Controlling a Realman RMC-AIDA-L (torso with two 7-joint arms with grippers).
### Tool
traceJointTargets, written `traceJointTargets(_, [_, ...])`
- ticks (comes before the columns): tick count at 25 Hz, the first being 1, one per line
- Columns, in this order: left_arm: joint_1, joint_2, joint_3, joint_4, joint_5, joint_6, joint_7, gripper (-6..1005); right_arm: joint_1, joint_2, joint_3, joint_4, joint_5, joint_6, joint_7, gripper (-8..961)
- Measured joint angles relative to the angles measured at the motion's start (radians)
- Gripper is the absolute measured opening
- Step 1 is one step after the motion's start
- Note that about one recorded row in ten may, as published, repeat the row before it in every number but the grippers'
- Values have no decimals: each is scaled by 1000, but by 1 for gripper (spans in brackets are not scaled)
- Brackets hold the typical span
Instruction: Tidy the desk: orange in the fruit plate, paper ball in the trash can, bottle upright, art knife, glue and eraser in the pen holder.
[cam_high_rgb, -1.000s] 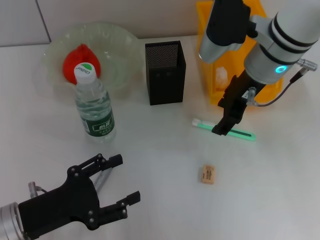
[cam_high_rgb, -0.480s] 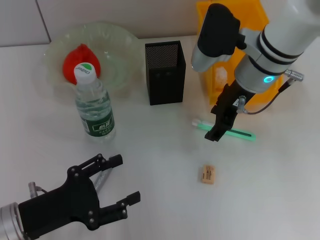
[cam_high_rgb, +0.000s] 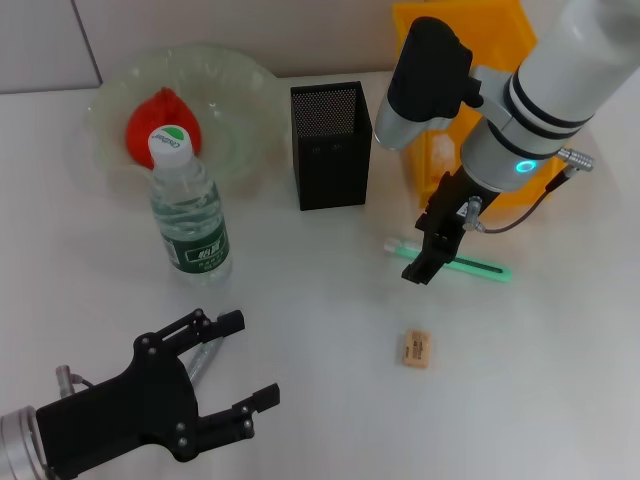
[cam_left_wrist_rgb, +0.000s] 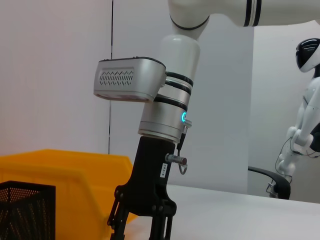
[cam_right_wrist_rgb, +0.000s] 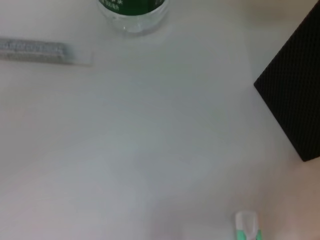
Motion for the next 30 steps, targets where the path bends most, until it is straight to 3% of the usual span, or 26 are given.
traceJointTargets(30, [-4,2,6,2,-1,8,0,813,31,-5,-7,67,49,11,-5,636])
